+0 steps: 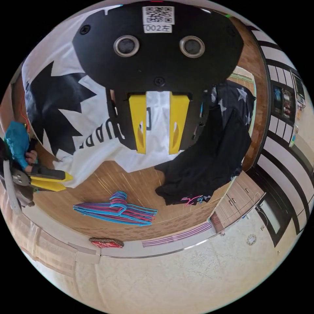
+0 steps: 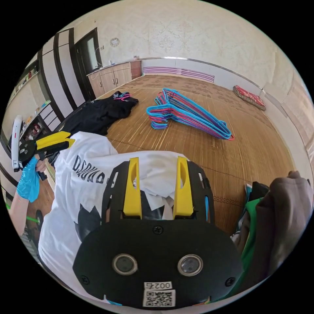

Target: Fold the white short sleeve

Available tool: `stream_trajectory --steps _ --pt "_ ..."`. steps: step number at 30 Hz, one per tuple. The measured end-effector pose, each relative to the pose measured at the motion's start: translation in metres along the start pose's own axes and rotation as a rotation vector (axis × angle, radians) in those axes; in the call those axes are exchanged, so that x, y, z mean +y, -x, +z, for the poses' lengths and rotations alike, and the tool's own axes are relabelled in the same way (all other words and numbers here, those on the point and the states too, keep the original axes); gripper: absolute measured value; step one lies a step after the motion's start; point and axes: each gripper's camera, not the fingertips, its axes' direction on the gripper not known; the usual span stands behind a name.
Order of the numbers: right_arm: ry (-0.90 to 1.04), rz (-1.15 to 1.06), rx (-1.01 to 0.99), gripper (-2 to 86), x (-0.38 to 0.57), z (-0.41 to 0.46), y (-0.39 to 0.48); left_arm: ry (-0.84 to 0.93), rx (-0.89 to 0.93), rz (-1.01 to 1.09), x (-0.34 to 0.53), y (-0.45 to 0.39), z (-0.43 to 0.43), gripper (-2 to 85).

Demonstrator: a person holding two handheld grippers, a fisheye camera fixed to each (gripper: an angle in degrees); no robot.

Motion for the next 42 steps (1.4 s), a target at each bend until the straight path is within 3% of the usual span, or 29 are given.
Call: stream_trajectory --steps 9,15,23,25,30,42 --pt "0.157 0.036 -0.035 12.8 0.007 0.036 -0.015 0.161 0.012 0.075 -0.004 0.006 0.058 7.7" --pt "0.107 -0.034 -0.007 6.6 0.013 0.017 0.001 0.14 0.024 0.118 0.006 -0.001 0.049 -0.6" --pt "-0.255 -0.158 0.104 5.1 0.001 -0.057 0.034 -0.162 -0.137 -0.032 0.01 0.037 -0.064 -1.3" --pt "-0.243 -0.176 0.105 5.6 -0.01 -0.058 0.038 -0.178 -0.194 -0.063 0.012 0.048 -0.074 -1.4" --pt "-0.083 -0.135 0.07 8.6 -0.028 -0.04 0.036 -0.03 -0.087 -0.071 0.019 0.066 -0.063 -0.2" --pt "-0.181 -0.316 -0.204 8.0 0.027 -0.174 0.077 -0.076 0.039 -0.023 0.07 0.068 -0.163 2.5"
